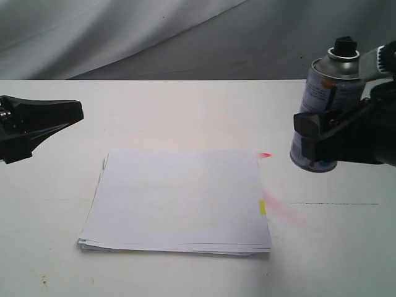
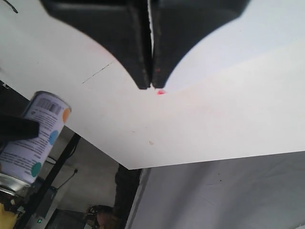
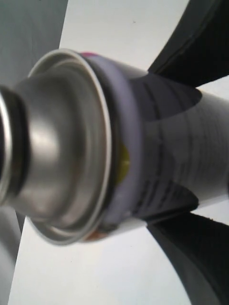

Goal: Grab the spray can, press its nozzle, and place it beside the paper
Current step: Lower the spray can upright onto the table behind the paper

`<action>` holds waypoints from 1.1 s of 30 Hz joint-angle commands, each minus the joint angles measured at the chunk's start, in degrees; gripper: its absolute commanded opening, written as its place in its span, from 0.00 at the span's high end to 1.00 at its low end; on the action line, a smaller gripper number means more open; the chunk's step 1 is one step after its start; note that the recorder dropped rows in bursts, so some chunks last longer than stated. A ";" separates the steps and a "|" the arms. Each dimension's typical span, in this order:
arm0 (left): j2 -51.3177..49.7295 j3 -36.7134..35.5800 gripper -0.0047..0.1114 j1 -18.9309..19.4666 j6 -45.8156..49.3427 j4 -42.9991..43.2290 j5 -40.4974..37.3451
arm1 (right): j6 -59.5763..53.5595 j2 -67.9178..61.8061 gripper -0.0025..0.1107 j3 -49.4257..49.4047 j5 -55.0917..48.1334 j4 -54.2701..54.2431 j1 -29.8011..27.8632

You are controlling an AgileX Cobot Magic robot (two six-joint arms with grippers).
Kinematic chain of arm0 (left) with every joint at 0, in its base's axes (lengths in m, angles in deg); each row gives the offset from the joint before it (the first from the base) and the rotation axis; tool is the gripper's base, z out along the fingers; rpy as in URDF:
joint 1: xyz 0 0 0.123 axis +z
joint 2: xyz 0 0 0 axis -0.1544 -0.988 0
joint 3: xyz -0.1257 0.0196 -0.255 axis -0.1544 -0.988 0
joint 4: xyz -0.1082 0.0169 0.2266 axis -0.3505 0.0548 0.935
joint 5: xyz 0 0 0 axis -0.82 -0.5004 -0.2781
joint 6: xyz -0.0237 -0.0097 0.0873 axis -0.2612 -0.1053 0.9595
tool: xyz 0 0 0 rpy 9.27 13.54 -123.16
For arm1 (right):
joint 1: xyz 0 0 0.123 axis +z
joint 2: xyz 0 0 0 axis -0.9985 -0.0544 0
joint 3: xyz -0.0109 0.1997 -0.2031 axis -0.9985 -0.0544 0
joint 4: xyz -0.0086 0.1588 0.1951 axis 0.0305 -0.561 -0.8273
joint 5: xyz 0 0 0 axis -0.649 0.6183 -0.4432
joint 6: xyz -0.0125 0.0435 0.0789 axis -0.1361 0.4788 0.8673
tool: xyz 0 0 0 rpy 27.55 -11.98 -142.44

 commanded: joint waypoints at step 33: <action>0.40 -0.19 0.96 0.14 0.05 3.27 0.33 | -39.55 -54.79 0.98 19.95 55.87 -28.26 -17.01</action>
